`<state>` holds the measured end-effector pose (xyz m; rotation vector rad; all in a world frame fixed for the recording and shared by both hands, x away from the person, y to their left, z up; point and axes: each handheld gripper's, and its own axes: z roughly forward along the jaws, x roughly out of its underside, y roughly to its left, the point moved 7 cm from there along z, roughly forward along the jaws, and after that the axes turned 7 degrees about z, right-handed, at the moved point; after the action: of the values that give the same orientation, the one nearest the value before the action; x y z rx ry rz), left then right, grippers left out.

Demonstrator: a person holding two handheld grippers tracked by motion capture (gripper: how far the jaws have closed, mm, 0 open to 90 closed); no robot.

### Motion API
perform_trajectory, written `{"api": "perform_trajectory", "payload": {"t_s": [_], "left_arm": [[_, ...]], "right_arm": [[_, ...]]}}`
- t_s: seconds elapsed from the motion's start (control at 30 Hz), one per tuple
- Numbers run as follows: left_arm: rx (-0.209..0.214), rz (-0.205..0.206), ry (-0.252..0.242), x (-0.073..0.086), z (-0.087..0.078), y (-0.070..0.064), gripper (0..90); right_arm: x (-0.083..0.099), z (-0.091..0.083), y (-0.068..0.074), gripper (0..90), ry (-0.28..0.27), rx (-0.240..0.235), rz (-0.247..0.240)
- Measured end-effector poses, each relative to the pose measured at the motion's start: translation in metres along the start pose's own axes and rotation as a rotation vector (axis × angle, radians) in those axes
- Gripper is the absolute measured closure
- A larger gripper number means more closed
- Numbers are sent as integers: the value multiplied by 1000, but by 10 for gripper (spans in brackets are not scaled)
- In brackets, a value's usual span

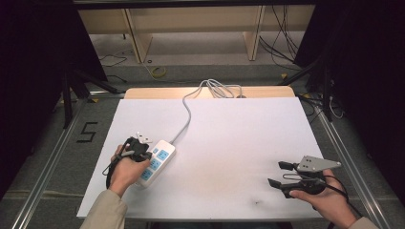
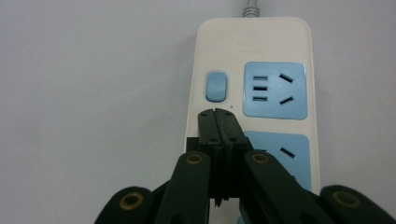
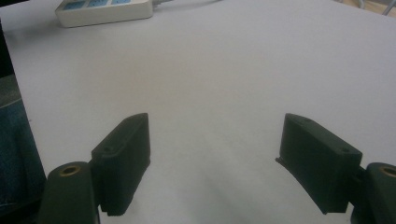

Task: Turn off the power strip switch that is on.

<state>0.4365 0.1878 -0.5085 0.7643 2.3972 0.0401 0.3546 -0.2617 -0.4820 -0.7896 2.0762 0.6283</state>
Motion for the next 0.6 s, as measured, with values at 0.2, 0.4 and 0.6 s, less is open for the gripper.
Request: {"api": "perform_trajectory", "payload": {"t_s": [0.2,0.4,0.6], "left_arm": [[-7,4,11,1,0,2,900],[2,4,21,0,0,3,900],[13,23,30,-1,1,3,900]], "right_arm": [[0,0,0,252,1,1,1],[0,0,0,251,1,2,0],[0,0,0,251,3,3,-1]]}}
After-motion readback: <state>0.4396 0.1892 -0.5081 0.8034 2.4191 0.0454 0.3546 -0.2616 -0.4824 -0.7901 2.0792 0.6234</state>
